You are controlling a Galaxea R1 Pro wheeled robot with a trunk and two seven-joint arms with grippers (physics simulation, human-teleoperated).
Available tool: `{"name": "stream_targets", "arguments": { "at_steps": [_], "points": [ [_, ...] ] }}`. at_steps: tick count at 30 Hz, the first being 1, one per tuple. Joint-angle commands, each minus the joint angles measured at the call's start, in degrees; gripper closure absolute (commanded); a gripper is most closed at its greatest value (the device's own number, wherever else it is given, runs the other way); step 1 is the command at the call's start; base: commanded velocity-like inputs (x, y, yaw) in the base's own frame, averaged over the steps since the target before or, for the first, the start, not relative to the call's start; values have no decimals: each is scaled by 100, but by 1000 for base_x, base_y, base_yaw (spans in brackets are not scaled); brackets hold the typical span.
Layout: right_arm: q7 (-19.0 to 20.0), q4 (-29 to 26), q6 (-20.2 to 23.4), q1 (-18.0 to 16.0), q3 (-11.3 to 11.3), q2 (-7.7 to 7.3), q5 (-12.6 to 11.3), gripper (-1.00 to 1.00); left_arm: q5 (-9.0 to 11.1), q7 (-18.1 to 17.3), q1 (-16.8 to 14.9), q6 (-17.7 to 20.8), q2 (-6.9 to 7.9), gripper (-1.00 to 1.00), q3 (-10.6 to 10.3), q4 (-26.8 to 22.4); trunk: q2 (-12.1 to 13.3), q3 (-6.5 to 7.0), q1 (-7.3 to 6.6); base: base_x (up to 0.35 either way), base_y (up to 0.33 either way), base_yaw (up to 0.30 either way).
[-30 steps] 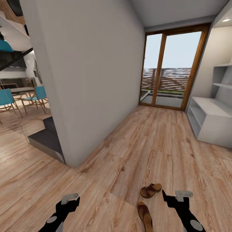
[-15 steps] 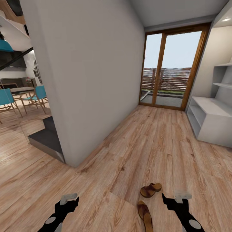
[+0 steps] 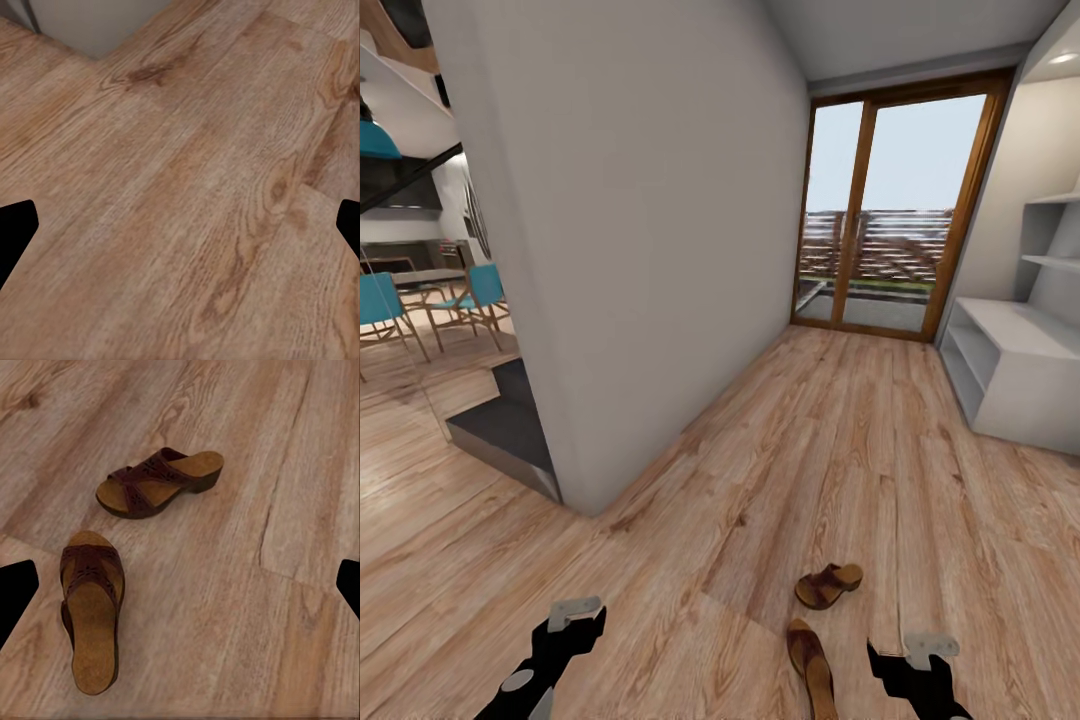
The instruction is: Pick up the two gym shoes and the two sandals from the corridor floor and place them onto the hallstand (shoe rack) in the corridor, making sure they are on the rack and not on the floor. Arrange them so the two gym shoes are next to each other and the two sandals are next to each other.
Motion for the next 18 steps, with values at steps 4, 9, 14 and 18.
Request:
{"name": "stream_targets", "arguments": {
  "at_steps": [4,9,14,18],
  "points": [
    [4,50,-19,-3,2,3,-25,-100,43,-67,-4,-11,3,-100,-8,-4,-164,-78,87,0,0,0],
    [5,62,-22,-3,3,5,-27,-100,36,-105,-4,-5,6,-100,-3,-3,-365,-167,197,0,0,0],
    [1,65,-17,-3,6,11,-30,-100,29,-123,-4,-2,9,-100,-1,5,-565,-257,307,0,0,0],
    [-7,58,-11,-3,5,13,-27,-100,25,-128,-4,4,9,-100,0,40,-726,-329,395,0,0,0]
  ]
}}
